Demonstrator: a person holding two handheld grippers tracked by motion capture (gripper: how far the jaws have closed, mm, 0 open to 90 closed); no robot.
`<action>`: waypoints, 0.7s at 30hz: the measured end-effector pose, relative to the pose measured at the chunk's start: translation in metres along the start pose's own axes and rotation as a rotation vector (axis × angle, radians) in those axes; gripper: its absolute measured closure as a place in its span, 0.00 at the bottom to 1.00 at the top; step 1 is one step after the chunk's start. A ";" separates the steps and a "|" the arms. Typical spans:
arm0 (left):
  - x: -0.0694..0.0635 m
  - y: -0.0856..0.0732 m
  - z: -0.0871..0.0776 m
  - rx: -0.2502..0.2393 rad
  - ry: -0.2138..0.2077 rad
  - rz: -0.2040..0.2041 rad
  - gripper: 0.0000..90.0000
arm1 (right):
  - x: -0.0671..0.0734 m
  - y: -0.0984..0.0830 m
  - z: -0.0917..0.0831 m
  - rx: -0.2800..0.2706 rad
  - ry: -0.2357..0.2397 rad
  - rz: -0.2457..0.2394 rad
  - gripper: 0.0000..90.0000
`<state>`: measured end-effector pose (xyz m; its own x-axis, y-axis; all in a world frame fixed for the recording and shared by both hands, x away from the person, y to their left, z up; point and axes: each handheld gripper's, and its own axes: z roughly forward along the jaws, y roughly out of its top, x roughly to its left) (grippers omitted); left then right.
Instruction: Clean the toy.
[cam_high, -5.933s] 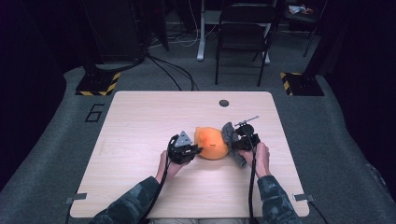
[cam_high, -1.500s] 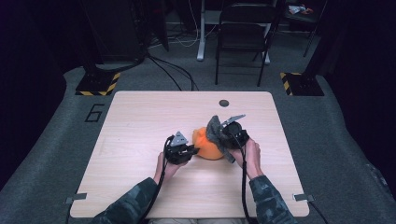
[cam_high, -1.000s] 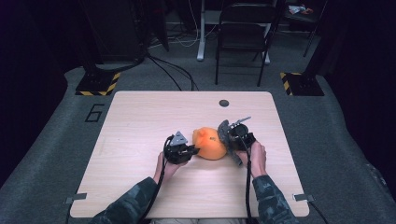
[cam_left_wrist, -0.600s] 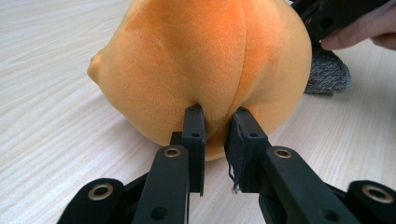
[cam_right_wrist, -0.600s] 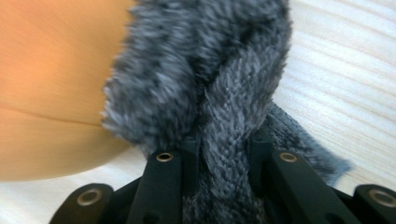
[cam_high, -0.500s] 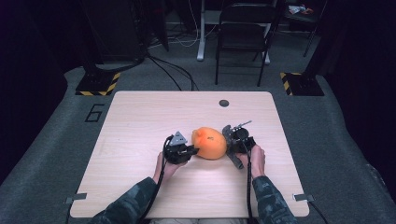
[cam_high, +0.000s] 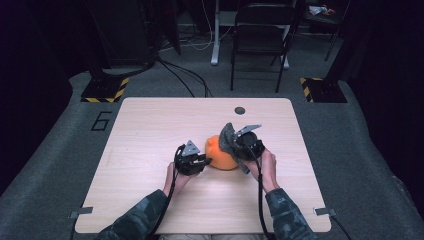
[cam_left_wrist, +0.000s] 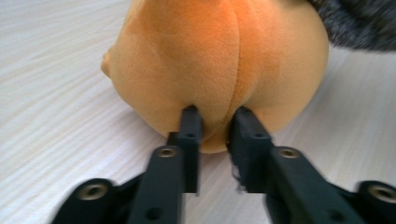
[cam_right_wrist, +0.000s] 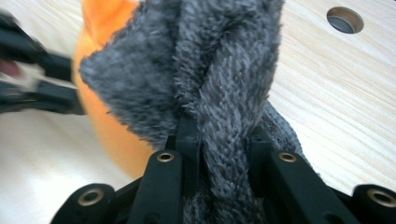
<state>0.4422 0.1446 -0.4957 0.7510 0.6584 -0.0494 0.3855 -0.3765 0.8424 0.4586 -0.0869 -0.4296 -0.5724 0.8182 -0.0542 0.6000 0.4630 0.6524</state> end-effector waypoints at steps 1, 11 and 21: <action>-0.001 0.001 -0.001 -0.003 0.015 0.025 0.63 | -0.002 -0.001 0.003 -0.011 -0.004 0.003 0.82; -0.023 -0.002 0.012 -0.039 0.106 0.137 0.46 | -0.017 -0.004 0.008 -0.041 0.044 0.071 0.82; -0.021 0.001 0.007 -0.053 0.109 0.117 0.87 | -0.017 -0.001 0.000 -0.072 0.031 0.065 0.82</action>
<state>0.4306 0.1255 -0.4979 0.7255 0.6799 0.1066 0.2681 -0.4218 0.8662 0.4683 -0.1014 -0.4292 -0.5513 0.8342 0.0131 0.5954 0.3824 0.7066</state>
